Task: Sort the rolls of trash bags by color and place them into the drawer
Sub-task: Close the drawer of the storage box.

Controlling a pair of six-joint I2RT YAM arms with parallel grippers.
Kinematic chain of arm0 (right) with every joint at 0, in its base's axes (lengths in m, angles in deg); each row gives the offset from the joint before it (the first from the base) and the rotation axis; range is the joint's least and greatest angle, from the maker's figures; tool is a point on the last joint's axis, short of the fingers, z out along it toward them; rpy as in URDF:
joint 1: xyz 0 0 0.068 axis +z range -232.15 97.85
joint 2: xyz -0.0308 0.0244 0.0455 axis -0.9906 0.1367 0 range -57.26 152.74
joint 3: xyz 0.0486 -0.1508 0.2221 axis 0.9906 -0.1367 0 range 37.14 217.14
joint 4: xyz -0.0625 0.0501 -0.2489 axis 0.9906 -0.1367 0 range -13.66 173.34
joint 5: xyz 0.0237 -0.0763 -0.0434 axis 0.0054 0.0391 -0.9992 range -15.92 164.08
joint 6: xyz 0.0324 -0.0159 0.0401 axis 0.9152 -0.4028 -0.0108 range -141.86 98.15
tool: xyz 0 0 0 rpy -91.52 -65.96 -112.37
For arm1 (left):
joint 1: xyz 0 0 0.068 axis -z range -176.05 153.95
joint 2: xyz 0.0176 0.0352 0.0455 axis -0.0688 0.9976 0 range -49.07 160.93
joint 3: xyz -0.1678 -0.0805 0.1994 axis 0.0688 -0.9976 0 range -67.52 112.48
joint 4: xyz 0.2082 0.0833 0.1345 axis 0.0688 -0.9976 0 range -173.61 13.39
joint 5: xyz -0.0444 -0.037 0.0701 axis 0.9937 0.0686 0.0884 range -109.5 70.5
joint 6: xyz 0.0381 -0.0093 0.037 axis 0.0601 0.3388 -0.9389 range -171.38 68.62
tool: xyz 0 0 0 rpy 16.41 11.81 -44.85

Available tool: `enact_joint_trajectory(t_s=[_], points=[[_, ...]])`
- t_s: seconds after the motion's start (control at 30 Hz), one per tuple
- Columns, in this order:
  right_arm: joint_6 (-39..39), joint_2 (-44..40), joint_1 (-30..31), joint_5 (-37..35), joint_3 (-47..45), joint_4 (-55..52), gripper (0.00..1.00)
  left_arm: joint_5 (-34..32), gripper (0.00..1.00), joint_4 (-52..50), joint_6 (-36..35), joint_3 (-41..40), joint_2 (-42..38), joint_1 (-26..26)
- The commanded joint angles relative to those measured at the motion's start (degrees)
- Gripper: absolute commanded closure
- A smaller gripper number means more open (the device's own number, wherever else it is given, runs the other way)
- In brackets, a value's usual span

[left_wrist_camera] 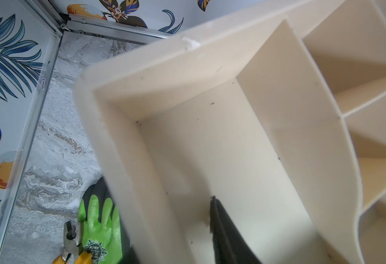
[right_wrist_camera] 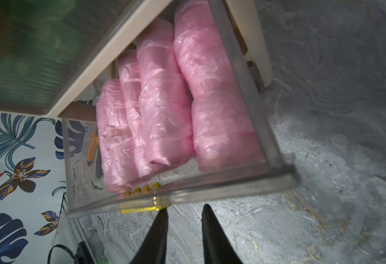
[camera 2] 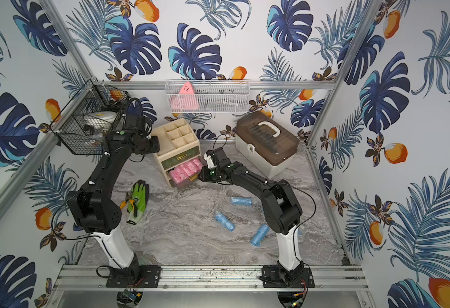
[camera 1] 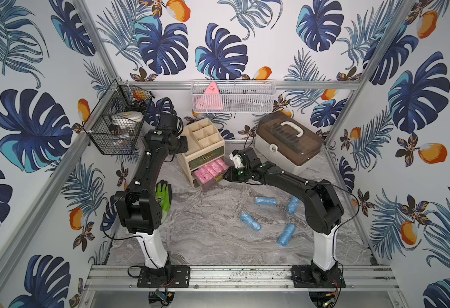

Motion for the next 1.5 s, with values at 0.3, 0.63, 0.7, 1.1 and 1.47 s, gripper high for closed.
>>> enact_joint_trajectory(t_s=[0.3,0.63,0.7,1.1,1.47], points=[[10.25,7.29,-0.03,4.88,6.00,9.96,0.72,2.97,0.65,-3.02,-1.94,0.73,1.16,-0.08],[20.73,11.00,-0.18,6.38,7.00,19.34,0.71,3.94,0.65,-3.25,-2.05,1.18,2.41,-0.11],[22.11,12.42,-0.10,6.40,8.29,19.69,0.71,4.30,0.65,-3.29,-2.03,1.08,2.45,-0.06],[32.24,16.71,-0.30,4.72,12.01,25.64,0.67,5.00,0.65,-2.87,-2.13,0.30,2.50,-0.14],[32.90,15.16,-0.72,5.52,9.58,26.66,0.60,5.61,0.67,-3.03,-2.03,-0.44,1.92,-0.16]])
